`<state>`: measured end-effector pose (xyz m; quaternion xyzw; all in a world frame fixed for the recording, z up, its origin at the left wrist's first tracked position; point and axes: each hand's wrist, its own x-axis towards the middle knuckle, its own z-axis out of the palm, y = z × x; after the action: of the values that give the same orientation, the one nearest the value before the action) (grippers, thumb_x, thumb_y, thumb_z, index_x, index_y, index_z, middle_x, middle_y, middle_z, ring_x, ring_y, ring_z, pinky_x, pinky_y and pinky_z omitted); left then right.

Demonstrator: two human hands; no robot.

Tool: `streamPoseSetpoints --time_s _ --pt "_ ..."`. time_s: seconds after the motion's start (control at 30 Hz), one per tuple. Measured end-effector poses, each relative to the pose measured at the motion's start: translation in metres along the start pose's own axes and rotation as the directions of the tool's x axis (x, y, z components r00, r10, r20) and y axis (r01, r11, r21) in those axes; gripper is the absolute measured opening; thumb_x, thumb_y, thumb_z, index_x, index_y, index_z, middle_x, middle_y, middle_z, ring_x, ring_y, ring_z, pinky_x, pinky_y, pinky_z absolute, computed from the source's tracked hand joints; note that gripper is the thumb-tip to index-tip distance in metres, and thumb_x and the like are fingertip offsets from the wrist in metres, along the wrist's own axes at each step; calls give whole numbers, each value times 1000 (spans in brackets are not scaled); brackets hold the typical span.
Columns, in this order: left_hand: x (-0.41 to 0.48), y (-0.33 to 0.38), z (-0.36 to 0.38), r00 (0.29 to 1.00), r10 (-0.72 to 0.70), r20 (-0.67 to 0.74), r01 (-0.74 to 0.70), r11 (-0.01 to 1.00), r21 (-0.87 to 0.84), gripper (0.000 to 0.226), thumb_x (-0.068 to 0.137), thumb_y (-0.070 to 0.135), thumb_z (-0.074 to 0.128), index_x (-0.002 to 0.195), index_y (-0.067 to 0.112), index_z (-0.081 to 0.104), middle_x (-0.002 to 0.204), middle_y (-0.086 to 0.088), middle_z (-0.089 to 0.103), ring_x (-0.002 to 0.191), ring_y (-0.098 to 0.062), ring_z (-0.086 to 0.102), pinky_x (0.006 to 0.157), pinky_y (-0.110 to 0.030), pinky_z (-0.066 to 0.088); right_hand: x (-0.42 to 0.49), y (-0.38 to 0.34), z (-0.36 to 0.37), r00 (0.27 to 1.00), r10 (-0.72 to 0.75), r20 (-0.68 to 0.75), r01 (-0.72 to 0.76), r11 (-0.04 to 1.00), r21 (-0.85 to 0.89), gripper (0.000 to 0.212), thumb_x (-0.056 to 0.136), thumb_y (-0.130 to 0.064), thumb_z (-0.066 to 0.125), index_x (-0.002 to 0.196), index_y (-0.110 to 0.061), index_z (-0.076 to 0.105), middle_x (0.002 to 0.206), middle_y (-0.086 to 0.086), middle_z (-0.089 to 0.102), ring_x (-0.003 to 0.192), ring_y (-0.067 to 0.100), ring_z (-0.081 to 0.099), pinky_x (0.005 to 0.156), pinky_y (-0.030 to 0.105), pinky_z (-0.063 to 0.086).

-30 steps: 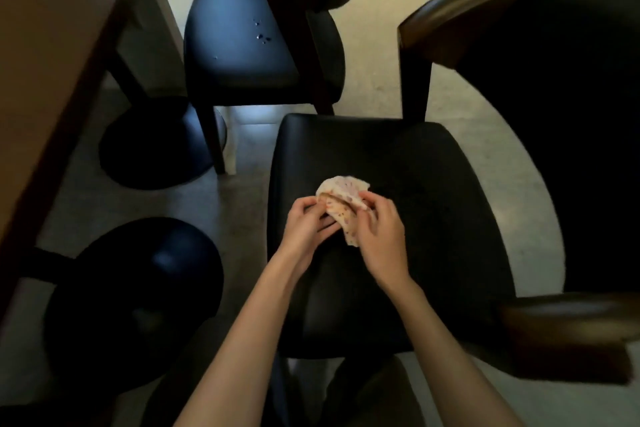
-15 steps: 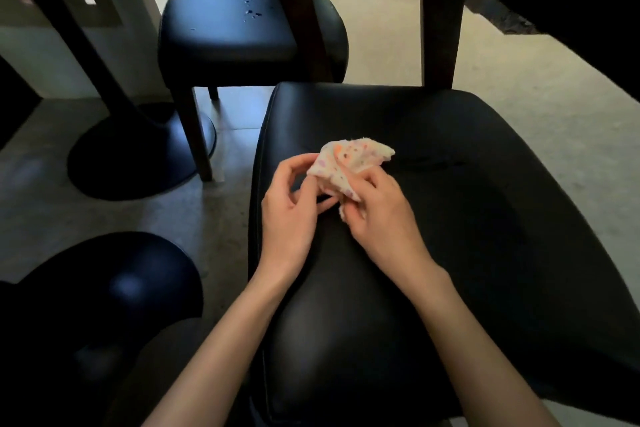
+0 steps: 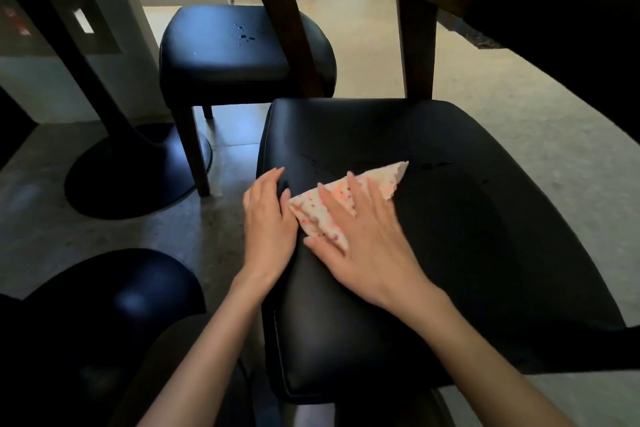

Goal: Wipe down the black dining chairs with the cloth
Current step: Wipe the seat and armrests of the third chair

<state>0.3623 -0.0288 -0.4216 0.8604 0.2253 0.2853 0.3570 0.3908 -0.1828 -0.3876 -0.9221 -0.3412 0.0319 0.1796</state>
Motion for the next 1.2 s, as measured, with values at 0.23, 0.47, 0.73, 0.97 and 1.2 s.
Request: streamPoseSetpoints --time_s 0.23,0.47,0.73,0.97,1.2 --pt "30 2 1 985 -159 67 145 974 171 47 103 23 36 149 16 29 152 -2 34 140 -21 23 112 -36 9 27 8 5 999 9 39 -9 1000 -7 56 105 -31 29 155 -30 6 163 -1 -2 150 16 -5 119 33 7" --pt "43 -8 7 982 -125 144 120 992 46 47 105 23 30 150 12 27 158 -4 23 145 -16 18 117 -28 13 91 71 -12 957 266 -118 -269 963 -5 52 103 -20 34 153 -10 22 160 14 16 149 27 12 120 42 18" --pt "43 -11 10 987 -139 78 140 990 -12 45 104 19 33 147 9 35 155 -4 31 143 -13 25 112 -18 13 91 17 12 991 -130 -23 132 985 115 47 103 -8 37 149 -6 30 160 11 19 148 21 16 113 16 3" --pt "40 -3 6 992 -47 119 27 987 160 44 104 17 31 147 16 38 156 -5 29 143 -23 25 118 -45 22 60 111 -45 932 354 -81 -346 933 101 62 91 10 42 149 -9 28 156 13 26 134 33 40 103 33 34" --pt "43 10 12 981 -77 177 27 963 269 47 102 11 30 149 11 30 158 -15 20 146 -30 16 115 -48 24 75 78 -19 939 313 -140 -292 945 150 50 95 5 37 144 -6 34 148 16 37 133 32 40 102 33 31"
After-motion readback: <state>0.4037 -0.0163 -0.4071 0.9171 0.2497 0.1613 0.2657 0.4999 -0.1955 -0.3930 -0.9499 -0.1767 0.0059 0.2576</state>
